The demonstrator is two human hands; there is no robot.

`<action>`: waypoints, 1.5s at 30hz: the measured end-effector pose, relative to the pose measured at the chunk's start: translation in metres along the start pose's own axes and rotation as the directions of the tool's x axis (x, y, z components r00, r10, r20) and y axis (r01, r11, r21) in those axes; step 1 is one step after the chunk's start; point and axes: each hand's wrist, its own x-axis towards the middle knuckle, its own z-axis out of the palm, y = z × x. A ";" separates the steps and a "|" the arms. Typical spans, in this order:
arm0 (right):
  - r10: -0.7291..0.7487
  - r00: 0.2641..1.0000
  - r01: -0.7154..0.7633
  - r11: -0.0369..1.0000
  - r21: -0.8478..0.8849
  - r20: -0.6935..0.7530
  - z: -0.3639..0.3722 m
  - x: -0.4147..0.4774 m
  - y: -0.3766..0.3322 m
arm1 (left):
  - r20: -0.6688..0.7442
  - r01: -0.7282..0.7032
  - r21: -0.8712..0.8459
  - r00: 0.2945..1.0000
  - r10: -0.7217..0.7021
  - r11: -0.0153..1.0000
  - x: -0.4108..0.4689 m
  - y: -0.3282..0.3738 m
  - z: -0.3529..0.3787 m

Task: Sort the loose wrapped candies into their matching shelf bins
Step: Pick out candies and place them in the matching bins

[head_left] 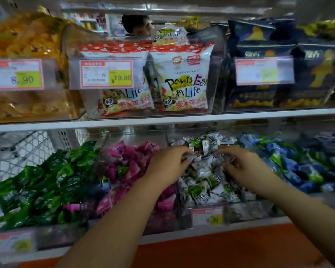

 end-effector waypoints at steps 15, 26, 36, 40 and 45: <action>-0.371 0.925 0.362 0.927 0.100 0.084 0.071 0.020 -0.117 | -0.315 0.296 -0.082 0.898 -0.307 0.952 -0.118 -0.123 -0.063; -0.370 0.850 0.394 0.919 0.013 0.376 0.145 0.088 -0.197 | -0.230 0.326 -0.265 0.893 -0.388 0.908 -0.131 -0.162 -0.068; -0.254 0.936 0.255 0.967 0.028 0.243 0.159 0.103 -0.192 | -0.237 0.314 -0.240 0.899 -0.369 0.919 -0.131 -0.162 -0.073; -0.221 0.972 0.171 0.900 0.401 0.081 0.127 0.082 -0.185 | -0.309 0.232 -0.275 0.898 -0.314 0.933 -0.132 -0.150 -0.075; -0.164 0.986 0.114 0.794 0.597 0.031 0.102 0.057 -0.188 | -0.287 0.108 -0.317 0.936 -0.204 0.942 -0.127 -0.123 -0.070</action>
